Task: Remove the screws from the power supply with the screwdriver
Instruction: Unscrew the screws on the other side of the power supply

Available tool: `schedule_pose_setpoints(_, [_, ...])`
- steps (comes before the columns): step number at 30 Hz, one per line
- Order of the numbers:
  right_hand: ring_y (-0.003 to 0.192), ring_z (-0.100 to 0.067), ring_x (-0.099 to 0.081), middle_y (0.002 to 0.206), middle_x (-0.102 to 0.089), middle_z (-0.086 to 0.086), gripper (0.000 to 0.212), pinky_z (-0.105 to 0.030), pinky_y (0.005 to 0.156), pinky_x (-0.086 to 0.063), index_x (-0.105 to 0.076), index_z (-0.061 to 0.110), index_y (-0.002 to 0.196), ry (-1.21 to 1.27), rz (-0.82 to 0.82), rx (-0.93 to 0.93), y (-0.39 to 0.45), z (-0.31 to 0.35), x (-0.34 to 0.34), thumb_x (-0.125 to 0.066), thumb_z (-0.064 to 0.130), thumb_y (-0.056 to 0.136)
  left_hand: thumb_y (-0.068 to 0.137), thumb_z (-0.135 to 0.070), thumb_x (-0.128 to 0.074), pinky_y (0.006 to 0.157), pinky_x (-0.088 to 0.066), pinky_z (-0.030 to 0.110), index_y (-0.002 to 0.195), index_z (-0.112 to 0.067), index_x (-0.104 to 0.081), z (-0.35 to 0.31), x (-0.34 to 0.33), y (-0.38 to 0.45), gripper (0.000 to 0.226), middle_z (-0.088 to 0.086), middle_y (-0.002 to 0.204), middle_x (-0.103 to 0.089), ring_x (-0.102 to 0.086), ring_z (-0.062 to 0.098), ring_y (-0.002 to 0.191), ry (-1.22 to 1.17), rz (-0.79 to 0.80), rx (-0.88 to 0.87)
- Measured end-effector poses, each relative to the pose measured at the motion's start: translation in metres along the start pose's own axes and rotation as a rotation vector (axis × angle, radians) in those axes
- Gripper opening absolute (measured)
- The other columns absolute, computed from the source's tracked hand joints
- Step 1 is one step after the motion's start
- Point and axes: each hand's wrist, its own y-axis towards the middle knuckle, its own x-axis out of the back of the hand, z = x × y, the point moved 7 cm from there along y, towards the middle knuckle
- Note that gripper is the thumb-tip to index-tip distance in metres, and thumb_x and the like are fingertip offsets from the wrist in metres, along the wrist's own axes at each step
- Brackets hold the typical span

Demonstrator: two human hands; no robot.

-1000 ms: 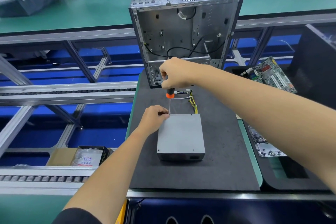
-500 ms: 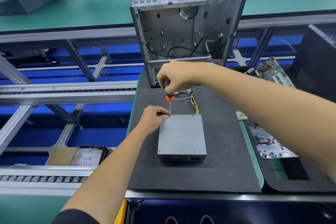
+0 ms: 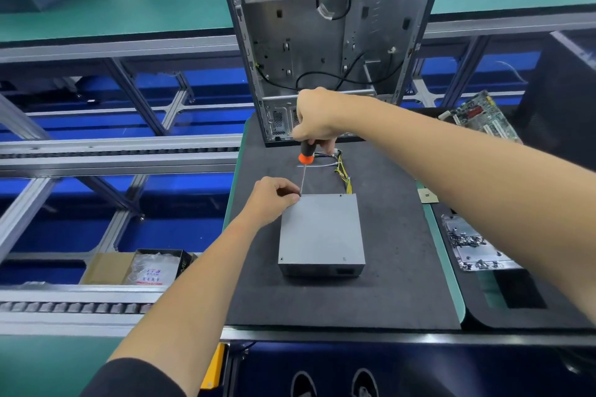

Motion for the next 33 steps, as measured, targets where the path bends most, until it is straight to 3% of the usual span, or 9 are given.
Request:
schedule_pose_setpoints(4, [0.049, -0.011, -0.066, 0.067, -0.072, -0.008, 0.018, -0.026, 0.063, -0.053, -0.062, 0.002, 0.078, -0.048, 0.012, 0.158, -0.003, 0.012, -0.003, -0.055, 0.017, 0.085, 0.083, -0.014, -0.071, 0.075, -0.046, 0.016, 0.084, -0.017, -0.073, -0.004, -0.004, 0.0, 0.004, -0.005, 0.086, -0.071, -0.063, 0.007, 0.082, 0.019, -0.023, -0.059])
schedule_pose_setpoints(8, [0.054, 0.001, -0.065, 0.065, -0.07, 0.007, 0.008, -0.023, 0.061, -0.051, -0.067, 0.019, 0.079, -0.153, 0.106, 0.233, -0.001, 0.022, -0.007, -0.061, 0.016, 0.084, 0.084, -0.01, -0.069, 0.074, -0.041, 0.011, 0.083, -0.017, -0.074, -0.003, -0.005, 0.0, 0.008, -0.007, 0.084, -0.07, -0.061, 0.002, 0.081, 0.012, -0.071, -0.069])
schedule_pose_setpoints(14, [0.085, -0.016, -0.065, 0.089, -0.069, 0.004, 0.017, -0.026, 0.07, -0.051, -0.073, 0.021, 0.086, -0.362, 0.221, 0.291, -0.001, 0.032, -0.01, -0.065, 0.006, 0.081, 0.084, -0.004, -0.064, 0.074, -0.042, 0.01, 0.078, -0.022, -0.07, -0.002, -0.005, -0.001, 0.02, -0.014, 0.078, -0.068, -0.062, -0.002, 0.079, -0.025, -0.108, -0.056])
schedule_pose_setpoints(17, [0.084, -0.014, -0.065, 0.096, -0.07, 0.002, 0.02, -0.027, 0.075, -0.053, -0.075, 0.019, 0.095, -0.403, 0.229, 0.278, -0.002, 0.035, -0.011, -0.066, 0.007, 0.083, 0.086, -0.005, -0.063, 0.072, -0.041, 0.006, 0.079, -0.023, -0.069, -0.001, -0.006, -0.002, 0.021, -0.016, 0.078, -0.067, -0.06, -0.006, 0.079, -0.013, -0.109, -0.061])
schedule_pose_setpoints(19, [0.071, -0.017, -0.071, 0.098, -0.068, -0.004, 0.022, -0.03, 0.072, -0.057, -0.069, 0.016, 0.107, -0.358, 0.209, 0.227, -0.003, 0.034, -0.01, -0.064, 0.013, 0.085, 0.086, -0.005, -0.063, 0.069, -0.04, 0.006, 0.079, -0.022, -0.068, 0.0, -0.007, -0.002, 0.019, -0.015, 0.077, -0.067, -0.059, -0.007, 0.076, -0.007, -0.117, -0.053])
schedule_pose_setpoints(22, [0.047, -0.021, -0.068, 0.081, -0.07, -0.011, 0.028, -0.03, 0.059, -0.054, -0.061, 0.007, 0.095, -0.306, 0.159, 0.163, -0.002, 0.037, -0.009, -0.05, 0.032, 0.092, 0.085, -0.006, -0.063, 0.066, -0.04, 0.007, 0.076, -0.022, -0.068, 0.004, -0.006, -0.002, 0.019, -0.012, 0.073, -0.068, -0.058, -0.007, 0.069, -0.056, -0.138, -0.014])
schedule_pose_setpoints(25, [0.039, -0.018, -0.053, 0.054, -0.058, -0.005, 0.028, -0.026, 0.045, -0.037, -0.049, 0.012, 0.07, -0.486, 0.044, 0.113, 0.0, 0.041, -0.006, -0.039, 0.021, 0.094, 0.088, -0.005, -0.06, 0.066, -0.04, 0.009, 0.073, -0.025, -0.067, 0.01, -0.006, -0.003, 0.025, -0.011, 0.074, -0.068, -0.059, -0.001, 0.069, -0.129, -0.15, 0.032])
schedule_pose_setpoints(28, [0.042, -0.017, -0.049, 0.052, -0.052, -0.004, 0.028, -0.027, 0.045, -0.037, -0.048, 0.012, 0.067, -0.531, 0.062, 0.11, 0.001, 0.044, -0.011, -0.042, 0.017, 0.093, 0.09, -0.004, -0.057, 0.067, -0.041, 0.014, 0.074, -0.026, -0.065, 0.014, -0.009, -0.004, 0.028, -0.008, 0.077, -0.068, -0.058, 0.004, 0.072, -0.182, -0.158, 0.066])
schedule_pose_setpoints(33, [0.05, -0.015, -0.054, 0.062, -0.064, -0.005, 0.032, -0.026, 0.048, -0.036, -0.051, 0.011, 0.07, -0.536, 0.103, 0.202, 0.001, 0.044, -0.008, -0.046, 0.028, 0.097, 0.091, -0.003, -0.055, 0.063, -0.039, 0.003, 0.085, -0.017, -0.067, 0.013, -0.012, -0.002, 0.02, -0.001, 0.085, -0.068, -0.056, 0.004, 0.073, -0.169, -0.135, 0.049])
